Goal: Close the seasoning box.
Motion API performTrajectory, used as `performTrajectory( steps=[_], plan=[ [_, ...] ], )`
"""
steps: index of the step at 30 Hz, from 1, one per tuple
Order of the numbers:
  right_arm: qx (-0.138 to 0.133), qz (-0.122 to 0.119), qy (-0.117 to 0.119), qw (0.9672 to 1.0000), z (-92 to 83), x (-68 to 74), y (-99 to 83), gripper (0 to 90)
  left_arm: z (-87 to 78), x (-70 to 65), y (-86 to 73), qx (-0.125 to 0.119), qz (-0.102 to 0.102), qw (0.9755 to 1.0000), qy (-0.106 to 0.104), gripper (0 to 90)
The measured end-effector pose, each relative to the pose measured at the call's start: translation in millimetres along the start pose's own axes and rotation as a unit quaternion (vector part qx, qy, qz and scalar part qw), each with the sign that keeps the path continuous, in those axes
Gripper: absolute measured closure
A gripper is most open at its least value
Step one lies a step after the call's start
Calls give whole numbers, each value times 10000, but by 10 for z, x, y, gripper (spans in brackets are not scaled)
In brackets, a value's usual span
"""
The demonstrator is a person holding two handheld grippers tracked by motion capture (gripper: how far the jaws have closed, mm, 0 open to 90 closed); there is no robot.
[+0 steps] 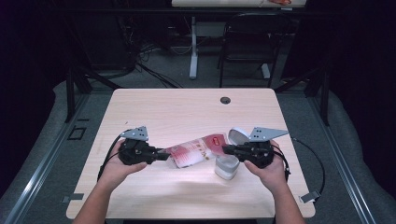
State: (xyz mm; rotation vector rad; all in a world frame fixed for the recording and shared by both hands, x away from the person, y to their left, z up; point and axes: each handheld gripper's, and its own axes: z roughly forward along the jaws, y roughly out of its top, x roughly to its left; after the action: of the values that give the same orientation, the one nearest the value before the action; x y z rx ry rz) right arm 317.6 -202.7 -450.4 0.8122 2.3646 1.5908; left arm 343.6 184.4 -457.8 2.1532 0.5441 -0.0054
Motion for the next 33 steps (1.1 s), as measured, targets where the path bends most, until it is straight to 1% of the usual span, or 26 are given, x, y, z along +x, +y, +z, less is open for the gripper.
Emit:
performTrajectory(
  steps=[5, 7, 10, 13, 15, 17, 19, 22, 28, 30, 31, 33],
  plan=[
    [124, -97, -9, 9999, 13, 29, 40, 891, 1, -6, -61, -18, 22, 10000, 41, 786],
    [179, -122, -34, 9998, 30, 51, 61, 891, 3, 0, -99, -40, -4, 10000, 43, 785],
    [305, -226, -39, 9993, 52, 85, 103, 892, -6, 20, -137, -25, -18, 10000, 77, 778],
    [360, -293, -44, 9989, 77, 118, 148, 894, -30, 35, -162, -61, -29, 9999, 95, 775],
    [398, -326, -28, 9987, 97, 128, 182, 896, -28, 54, -189, -88, -81, 9999, 116, 770],
    [495, -382, -33, 9980, 119, 139, 224, 897, -16, 74, -213, -64, -108, 9998, 123, 762],
    [588, -453, -54, 9972, 138, 154, 268, 897, 3, 90, -240, -94, -157, 9998, 122, 757],
    [676, -548, -68, 9962, 152, 170, 317, 899, 15, 98, -257, -71, -158, 9997, 184, 739],
    [722, -621, -65, 9954, 169, 187, 338, 900, 26, 92, -271, -24, -157, 9995, 255, 715],
    [738, -649, -63, 9951, 173, 196, 333, 900, 32, 96, -277, -108, -180, 9994, 270, 697],
    [763, -672, -55, 9948, 177, 200, 330, 900, 30, 102, -279, -124, -184, 9994, 260, 687],
    [853, -743, -103, 9935, 194, 211, 319, 900, 33, 106, -281, -99, -175, 9995, 263, 701]
  ],
)
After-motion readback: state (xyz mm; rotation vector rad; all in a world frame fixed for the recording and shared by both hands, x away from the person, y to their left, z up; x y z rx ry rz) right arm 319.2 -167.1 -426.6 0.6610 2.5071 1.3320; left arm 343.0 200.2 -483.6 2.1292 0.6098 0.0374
